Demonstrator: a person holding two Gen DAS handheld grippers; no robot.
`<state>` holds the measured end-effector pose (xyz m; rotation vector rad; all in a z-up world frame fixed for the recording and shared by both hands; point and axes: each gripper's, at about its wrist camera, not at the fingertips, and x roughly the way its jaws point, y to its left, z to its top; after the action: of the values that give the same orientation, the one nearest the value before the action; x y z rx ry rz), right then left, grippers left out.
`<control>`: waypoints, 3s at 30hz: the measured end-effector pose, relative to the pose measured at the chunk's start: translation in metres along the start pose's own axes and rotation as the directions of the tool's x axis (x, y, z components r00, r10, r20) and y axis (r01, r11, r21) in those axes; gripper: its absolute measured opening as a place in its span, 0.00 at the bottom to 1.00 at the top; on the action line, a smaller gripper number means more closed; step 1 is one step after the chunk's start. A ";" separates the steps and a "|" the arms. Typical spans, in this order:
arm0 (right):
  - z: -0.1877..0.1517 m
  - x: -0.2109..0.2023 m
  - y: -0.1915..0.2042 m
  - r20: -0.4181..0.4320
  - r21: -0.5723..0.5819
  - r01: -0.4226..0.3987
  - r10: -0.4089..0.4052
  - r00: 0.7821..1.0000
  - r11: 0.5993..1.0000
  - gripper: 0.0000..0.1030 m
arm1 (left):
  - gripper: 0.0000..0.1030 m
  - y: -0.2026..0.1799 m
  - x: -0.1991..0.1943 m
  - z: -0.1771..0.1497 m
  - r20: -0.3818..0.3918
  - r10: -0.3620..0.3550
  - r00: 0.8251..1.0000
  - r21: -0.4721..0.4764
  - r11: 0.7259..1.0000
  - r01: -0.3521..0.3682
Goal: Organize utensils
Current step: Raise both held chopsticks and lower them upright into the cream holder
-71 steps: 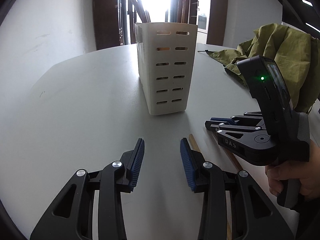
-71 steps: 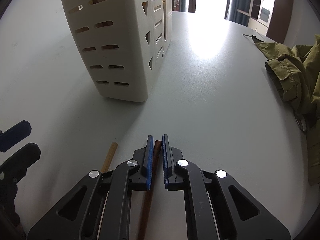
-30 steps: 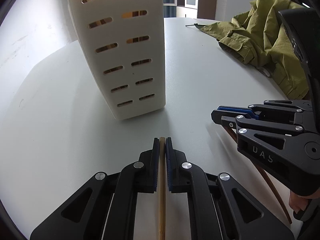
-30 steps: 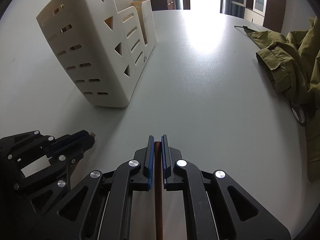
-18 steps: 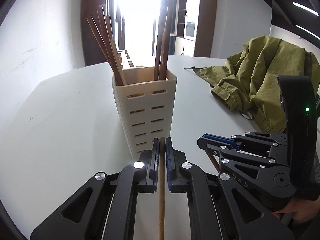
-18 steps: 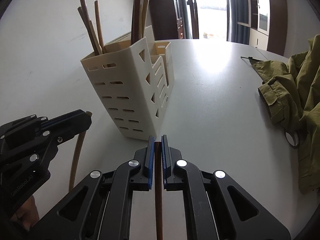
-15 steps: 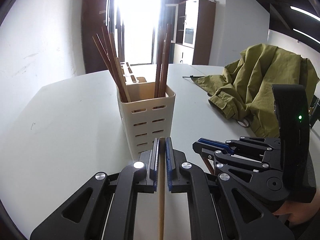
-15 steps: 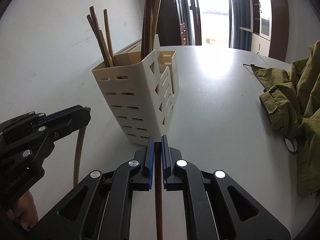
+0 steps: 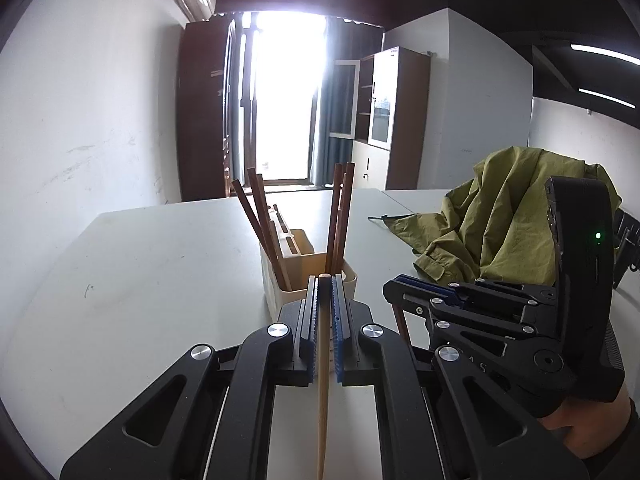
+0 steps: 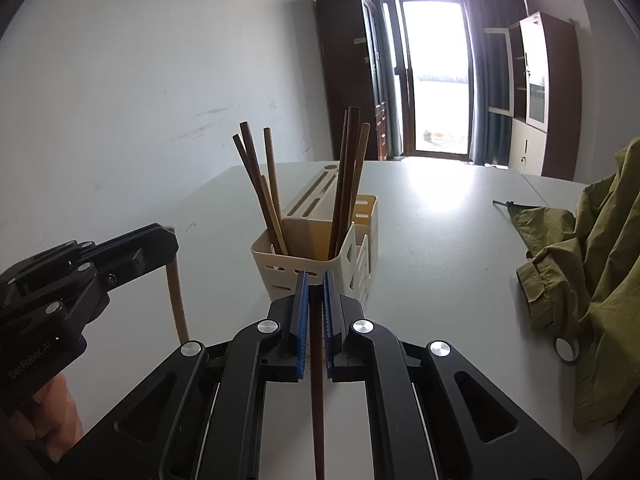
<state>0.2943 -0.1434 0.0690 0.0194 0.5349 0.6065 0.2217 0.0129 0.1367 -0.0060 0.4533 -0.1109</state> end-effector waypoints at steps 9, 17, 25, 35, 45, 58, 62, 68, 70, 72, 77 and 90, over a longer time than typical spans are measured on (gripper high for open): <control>0.029 -0.026 0.013 0.128 -0.004 -0.044 0.044 0.991 0.999 0.07 | 0.05 0.007 -0.020 0.016 0.092 0.022 0.995 -0.001 1.000 -0.022; 0.047 -0.034 0.015 0.192 -0.018 -0.063 0.065 0.979 0.998 0.07 | 0.05 0.018 -0.027 0.036 0.174 0.038 0.984 -0.017 0.999 -0.036; 0.062 -0.051 0.009 0.280 -0.013 -0.079 0.080 0.957 0.997 0.07 | 0.05 0.025 -0.033 0.051 0.282 0.047 0.958 -0.045 0.998 -0.036; 0.076 -0.086 0.001 0.427 -0.010 -0.135 0.126 0.896 0.991 0.07 | 0.05 0.014 -0.053 0.062 0.460 0.080 0.884 -0.065 0.996 -0.057; 0.083 -0.086 -0.018 0.566 0.002 -0.205 0.168 0.807 0.979 0.07 | 0.05 -0.006 -0.059 0.066 0.592 0.103 0.799 -0.035 0.994 -0.102; 0.087 -0.080 -0.028 0.663 -0.022 -0.181 0.150 0.733 0.983 0.07 | 0.05 -0.010 -0.026 0.070 0.602 0.091 0.793 -0.032 0.995 -0.090; 0.087 -0.061 -0.027 0.631 -0.037 -0.141 0.133 0.765 0.989 0.07 | 0.05 -0.008 -0.007 0.067 0.580 0.099 0.809 -0.028 0.994 -0.101; 0.088 -0.037 -0.030 0.557 -0.031 -0.127 0.123 0.821 0.991 0.07 | 0.05 0.007 0.020 0.068 0.500 0.113 0.859 -0.047 0.993 -0.104; 0.088 -0.029 -0.028 0.524 -0.032 -0.126 0.124 0.843 0.991 0.07 | 0.05 0.012 0.026 0.068 0.473 0.106 0.875 -0.058 0.994 -0.089; 0.087 -0.023 -0.029 0.504 -0.031 -0.118 0.117 0.856 0.993 0.07 | 0.05 0.017 0.031 0.067 0.446 0.097 0.889 -0.066 0.995 -0.076; 0.082 -0.004 -0.028 0.441 -0.025 -0.097 0.098 0.892 0.995 0.07 | 0.05 0.018 0.042 0.060 0.398 0.096 0.912 -0.056 0.995 -0.080; 0.074 0.017 -0.019 0.350 -0.037 -0.060 0.069 0.934 0.998 0.07 | 0.06 0.028 0.067 0.045 0.305 0.114 0.946 -0.047 0.993 -0.104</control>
<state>0.3522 -0.1395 0.1215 0.1198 0.1794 0.6570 0.3036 0.0329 0.1470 -0.0273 0.1427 0.0068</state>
